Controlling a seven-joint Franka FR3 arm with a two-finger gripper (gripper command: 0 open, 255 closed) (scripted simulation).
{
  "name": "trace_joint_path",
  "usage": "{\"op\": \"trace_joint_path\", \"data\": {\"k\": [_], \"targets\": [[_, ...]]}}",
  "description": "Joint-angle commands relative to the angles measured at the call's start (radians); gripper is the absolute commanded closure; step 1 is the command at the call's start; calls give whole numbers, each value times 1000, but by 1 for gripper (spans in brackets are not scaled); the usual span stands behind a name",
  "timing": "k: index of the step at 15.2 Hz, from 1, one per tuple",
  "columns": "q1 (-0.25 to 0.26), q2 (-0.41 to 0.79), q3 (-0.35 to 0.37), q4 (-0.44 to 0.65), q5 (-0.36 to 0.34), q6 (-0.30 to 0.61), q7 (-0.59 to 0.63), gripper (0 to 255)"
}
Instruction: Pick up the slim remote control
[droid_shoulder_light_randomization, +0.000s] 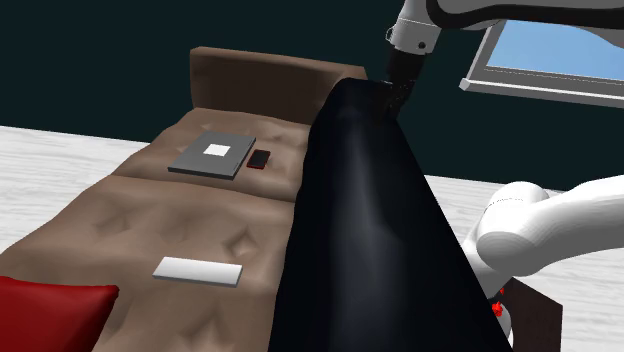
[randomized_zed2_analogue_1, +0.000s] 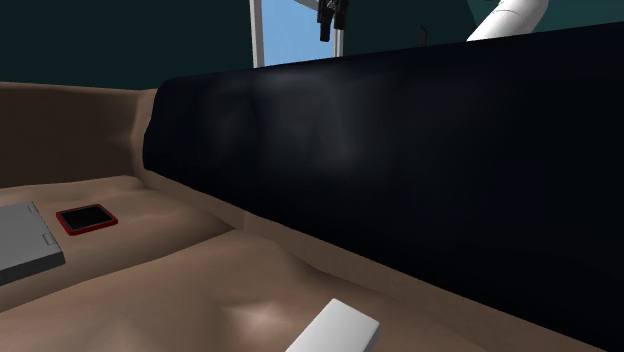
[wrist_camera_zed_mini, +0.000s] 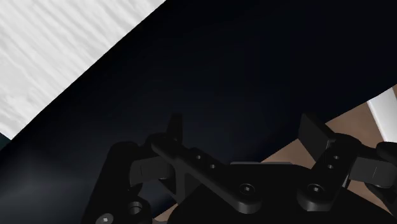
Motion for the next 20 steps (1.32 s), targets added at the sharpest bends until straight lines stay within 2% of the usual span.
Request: {"op": "trace_joint_path", "data": {"k": [1, 11, 17, 20], "targets": [[0, 0, 0, 0, 0, 0, 0, 0], [84, 220, 139, -16, 60, 223, 76, 0], [191, 391, 161, 24, 43, 344, 146, 0], [209, 483, 198, 58, 38, 397, 170, 0]]}}
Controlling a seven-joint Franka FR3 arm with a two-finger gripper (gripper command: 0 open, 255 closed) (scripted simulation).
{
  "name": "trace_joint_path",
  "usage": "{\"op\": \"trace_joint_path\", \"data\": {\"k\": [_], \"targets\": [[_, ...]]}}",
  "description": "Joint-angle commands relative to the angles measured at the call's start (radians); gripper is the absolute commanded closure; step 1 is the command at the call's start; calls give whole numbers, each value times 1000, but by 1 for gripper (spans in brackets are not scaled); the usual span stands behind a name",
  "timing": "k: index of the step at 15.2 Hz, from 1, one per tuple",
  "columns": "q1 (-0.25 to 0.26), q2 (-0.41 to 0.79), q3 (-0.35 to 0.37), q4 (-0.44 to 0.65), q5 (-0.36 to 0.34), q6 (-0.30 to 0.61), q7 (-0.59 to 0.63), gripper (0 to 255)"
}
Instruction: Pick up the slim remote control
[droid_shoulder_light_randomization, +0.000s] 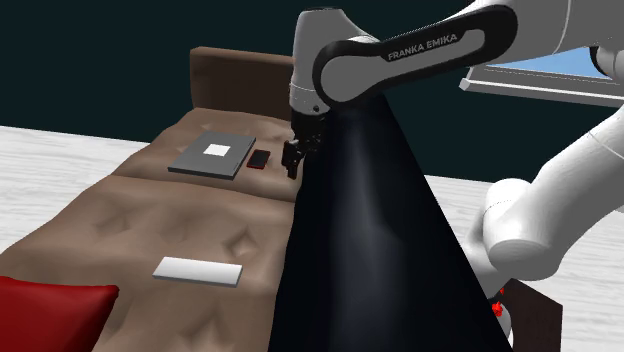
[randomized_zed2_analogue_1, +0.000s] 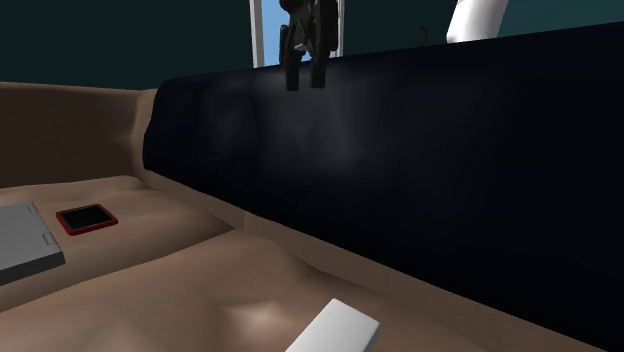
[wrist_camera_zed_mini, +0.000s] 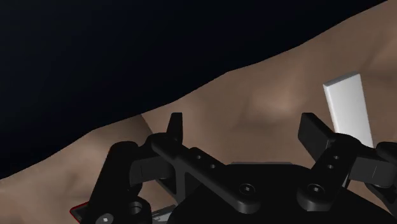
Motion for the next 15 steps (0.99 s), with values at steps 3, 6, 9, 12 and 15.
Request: {"op": "trace_joint_path", "data": {"k": [3, 6, 9, 12, 15], "targets": [[25, 116, 42, 39, -7, 67, 32, 0], [44, 214, 73, 90, -29, 107, 63, 0], [66, 315, 99, 151, -60, 138, 96, 0], [92, 418, 119, 220, -97, 161, 130, 0], [124, 522, 132, 298, -138, 175, 163, 0]]}}
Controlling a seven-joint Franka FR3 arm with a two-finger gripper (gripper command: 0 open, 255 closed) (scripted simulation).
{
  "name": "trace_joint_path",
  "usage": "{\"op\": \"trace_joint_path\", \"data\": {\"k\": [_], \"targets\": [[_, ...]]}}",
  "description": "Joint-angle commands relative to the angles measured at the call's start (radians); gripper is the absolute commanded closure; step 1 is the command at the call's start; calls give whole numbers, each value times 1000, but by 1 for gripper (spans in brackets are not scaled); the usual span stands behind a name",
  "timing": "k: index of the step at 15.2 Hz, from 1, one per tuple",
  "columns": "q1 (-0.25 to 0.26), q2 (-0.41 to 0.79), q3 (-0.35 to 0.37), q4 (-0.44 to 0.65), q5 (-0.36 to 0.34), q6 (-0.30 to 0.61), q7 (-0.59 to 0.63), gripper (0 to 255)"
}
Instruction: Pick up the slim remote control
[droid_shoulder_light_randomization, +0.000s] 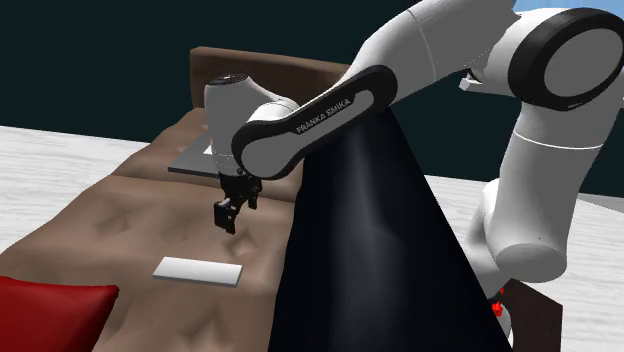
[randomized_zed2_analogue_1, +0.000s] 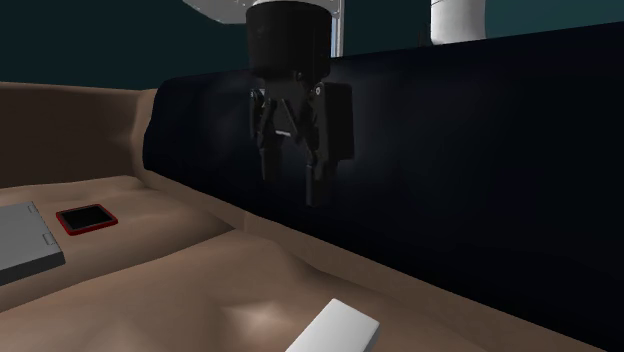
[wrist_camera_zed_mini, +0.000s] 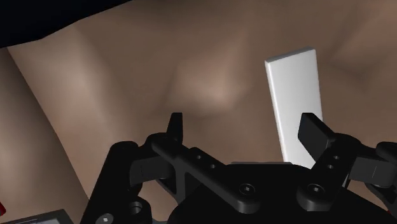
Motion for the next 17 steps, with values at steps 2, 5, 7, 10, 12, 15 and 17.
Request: {"op": "trace_joint_path", "data": {"k": [2, 5, 7, 10, 12, 15, 17], "targets": [[33, 111, 7, 85, -43, 13, 28, 0], [74, 217, 10, 179, -82, 12, 54, 0], [104, 289, 9, 248, -105, 7, 67, 0], [150, 398, 6, 361, -136, -9, 81, 0], [154, 413, 4, 367, -140, -1, 83, 0], [158, 436, -2, 362, -148, 27, 88, 0], [161, 452, -6, 359, -153, 45, 91, 0]]}}
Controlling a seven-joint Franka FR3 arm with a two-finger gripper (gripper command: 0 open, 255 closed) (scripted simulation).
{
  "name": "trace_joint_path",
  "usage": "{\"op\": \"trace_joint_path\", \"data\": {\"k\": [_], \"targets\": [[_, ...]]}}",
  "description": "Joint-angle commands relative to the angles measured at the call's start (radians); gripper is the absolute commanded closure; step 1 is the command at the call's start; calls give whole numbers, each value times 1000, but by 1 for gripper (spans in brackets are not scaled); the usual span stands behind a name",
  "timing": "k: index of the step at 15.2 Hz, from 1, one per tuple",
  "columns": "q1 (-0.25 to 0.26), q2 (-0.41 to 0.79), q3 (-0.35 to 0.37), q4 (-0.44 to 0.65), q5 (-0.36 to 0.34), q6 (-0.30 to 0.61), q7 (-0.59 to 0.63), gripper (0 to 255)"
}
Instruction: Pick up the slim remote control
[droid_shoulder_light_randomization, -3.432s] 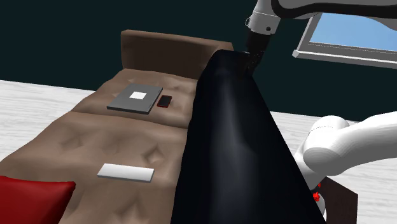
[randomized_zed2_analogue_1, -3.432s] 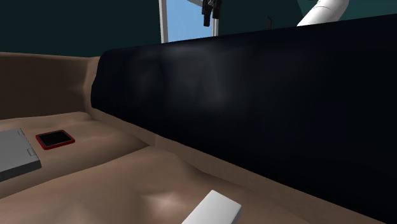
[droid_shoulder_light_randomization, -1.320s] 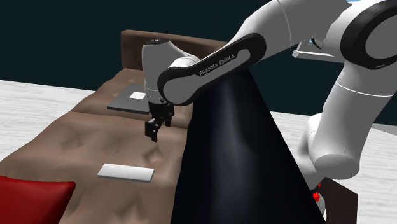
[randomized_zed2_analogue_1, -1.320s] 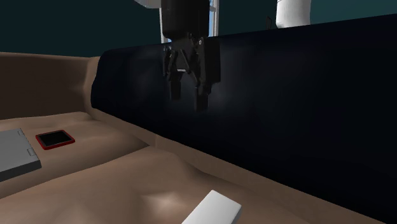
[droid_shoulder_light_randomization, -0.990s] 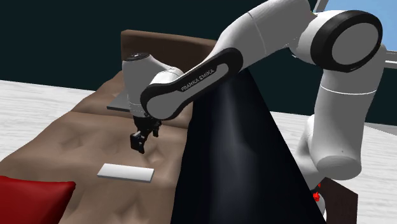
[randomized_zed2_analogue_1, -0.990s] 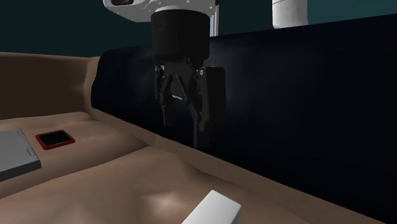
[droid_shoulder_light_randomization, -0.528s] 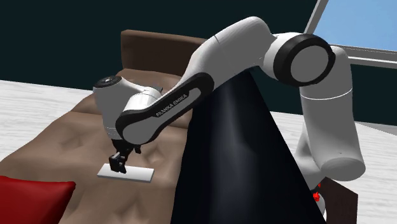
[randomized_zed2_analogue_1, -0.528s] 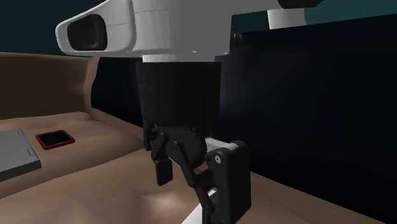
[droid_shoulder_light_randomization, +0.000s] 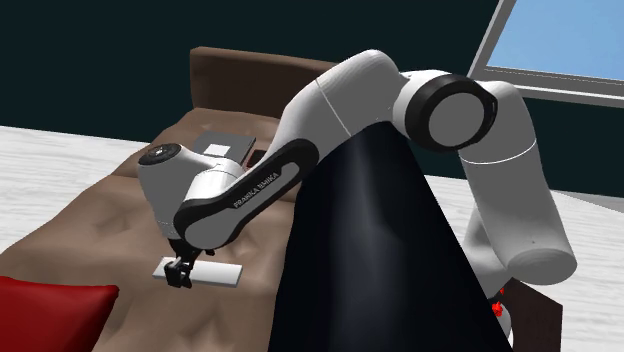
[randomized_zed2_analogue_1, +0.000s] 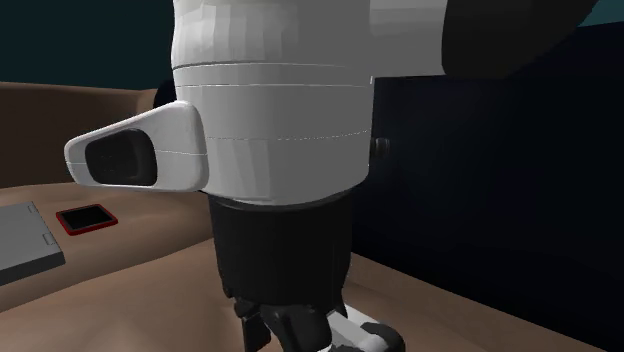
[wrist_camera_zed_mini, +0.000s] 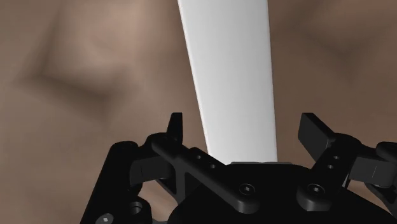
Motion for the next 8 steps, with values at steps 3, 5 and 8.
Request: {"op": "trace_joint_path", "data": {"k": [3, 5, 8], "targets": [[2, 21, -5, -5, -7, 26, 3, 0], [2, 22, -6, -4, -7, 26, 3, 255], [3, 23, -6, -2, -7, 25, 3, 255]]}}
